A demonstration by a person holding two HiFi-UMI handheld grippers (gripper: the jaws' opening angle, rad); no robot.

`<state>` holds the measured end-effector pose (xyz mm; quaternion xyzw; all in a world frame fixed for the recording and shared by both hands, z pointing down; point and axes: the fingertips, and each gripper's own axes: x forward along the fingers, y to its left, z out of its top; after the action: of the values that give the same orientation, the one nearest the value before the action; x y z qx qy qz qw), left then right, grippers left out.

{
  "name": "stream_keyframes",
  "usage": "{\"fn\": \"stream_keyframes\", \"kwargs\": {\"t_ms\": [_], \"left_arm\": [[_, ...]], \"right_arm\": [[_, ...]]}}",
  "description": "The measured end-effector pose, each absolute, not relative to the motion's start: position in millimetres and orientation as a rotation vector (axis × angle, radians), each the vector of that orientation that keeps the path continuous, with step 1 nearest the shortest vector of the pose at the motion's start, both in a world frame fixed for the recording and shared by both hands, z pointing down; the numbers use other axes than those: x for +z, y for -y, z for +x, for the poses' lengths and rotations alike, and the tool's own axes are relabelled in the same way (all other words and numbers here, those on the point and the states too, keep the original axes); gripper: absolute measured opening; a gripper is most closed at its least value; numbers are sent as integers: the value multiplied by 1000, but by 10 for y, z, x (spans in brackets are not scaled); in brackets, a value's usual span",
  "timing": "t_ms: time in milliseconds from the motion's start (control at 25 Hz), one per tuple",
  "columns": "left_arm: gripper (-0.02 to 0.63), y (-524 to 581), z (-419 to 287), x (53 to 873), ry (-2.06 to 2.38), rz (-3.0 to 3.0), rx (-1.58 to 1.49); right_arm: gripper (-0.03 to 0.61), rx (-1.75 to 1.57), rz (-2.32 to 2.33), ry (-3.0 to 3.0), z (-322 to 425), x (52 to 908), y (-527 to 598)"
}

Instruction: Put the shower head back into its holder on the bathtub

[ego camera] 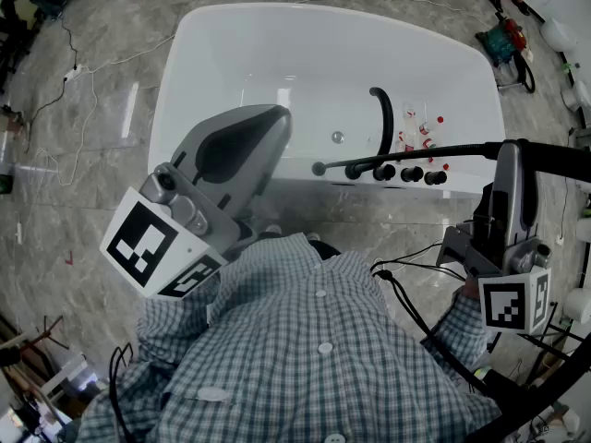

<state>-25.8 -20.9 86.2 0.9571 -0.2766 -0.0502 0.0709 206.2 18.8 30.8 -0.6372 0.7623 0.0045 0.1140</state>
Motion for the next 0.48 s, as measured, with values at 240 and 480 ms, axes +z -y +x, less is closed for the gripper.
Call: {"fn": "stream_keyframes", "kwargs": {"t_ms": [240,480], "left_arm": [[9,214,-235,867,828,2879,-149],[9,225,-254,891,827,2873,-149]], "right_arm": [[130,-12,-1857,-2218,2096,318,-182],[130,-16,-1860,-2219,2085,330,-178]]}}
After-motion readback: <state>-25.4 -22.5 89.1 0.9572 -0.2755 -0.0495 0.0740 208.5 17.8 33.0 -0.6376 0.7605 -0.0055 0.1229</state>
